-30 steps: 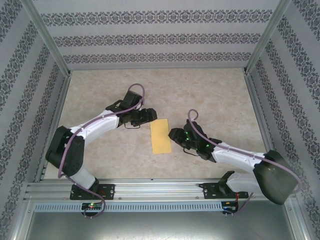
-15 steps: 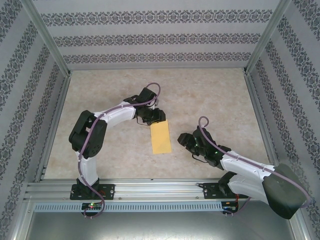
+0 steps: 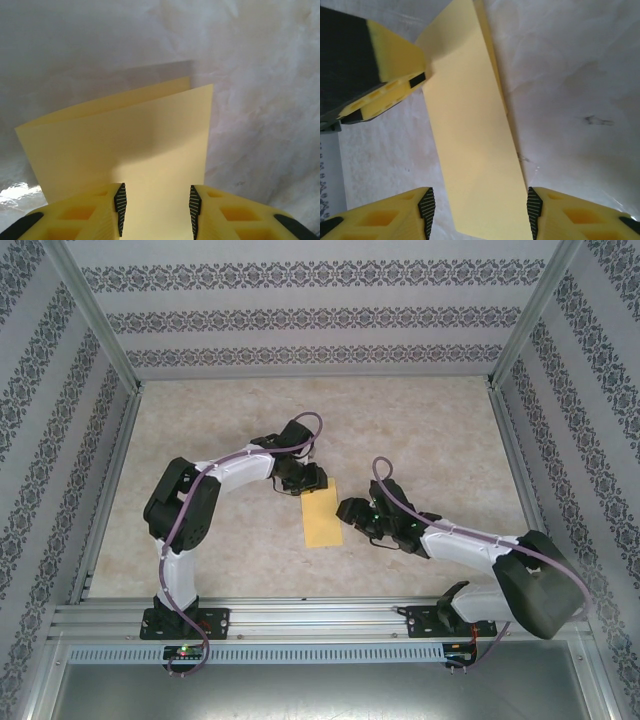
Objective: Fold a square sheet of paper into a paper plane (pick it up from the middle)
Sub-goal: Third fold the triangle at the center of the table.
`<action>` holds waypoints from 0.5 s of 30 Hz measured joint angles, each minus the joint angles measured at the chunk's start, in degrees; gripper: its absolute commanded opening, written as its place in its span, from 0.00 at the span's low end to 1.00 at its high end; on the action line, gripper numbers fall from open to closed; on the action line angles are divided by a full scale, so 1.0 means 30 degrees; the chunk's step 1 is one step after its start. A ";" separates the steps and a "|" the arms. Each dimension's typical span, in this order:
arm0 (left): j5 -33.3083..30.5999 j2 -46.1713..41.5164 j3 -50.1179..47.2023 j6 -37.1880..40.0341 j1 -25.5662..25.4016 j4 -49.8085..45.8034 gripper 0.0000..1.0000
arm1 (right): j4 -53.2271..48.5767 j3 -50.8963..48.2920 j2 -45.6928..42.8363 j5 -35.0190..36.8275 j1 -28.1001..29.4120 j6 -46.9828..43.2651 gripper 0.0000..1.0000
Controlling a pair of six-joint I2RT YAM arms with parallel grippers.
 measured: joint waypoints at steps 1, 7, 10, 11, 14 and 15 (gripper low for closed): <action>-0.0007 0.0102 -0.0029 0.0036 0.0000 0.0007 0.41 | 0.0124 0.0087 0.0255 -0.0204 0.0000 -0.0058 0.54; -0.0095 0.0539 -0.0546 0.0153 0.0095 -0.0058 0.41 | 0.0918 0.0415 0.2025 -0.1253 0.0007 -0.0124 0.53; -0.0080 0.0539 -0.0648 0.0211 0.0117 -0.0022 0.41 | 0.1100 0.0597 0.2645 -0.1574 0.0007 -0.0124 0.53; -0.0066 0.0525 -0.0707 0.0211 0.0117 0.0036 0.41 | 0.1188 0.0627 0.2747 -0.1661 0.0007 -0.0124 0.53; -0.0058 0.0401 -0.0976 0.0262 0.0117 0.0328 0.41 | 0.1239 0.0787 0.3016 -0.1763 0.0007 -0.0117 0.54; -0.0058 0.0372 -0.1042 0.0270 0.0117 0.0423 0.41 | 0.1253 0.0860 0.3118 -0.1763 0.0007 -0.0124 0.54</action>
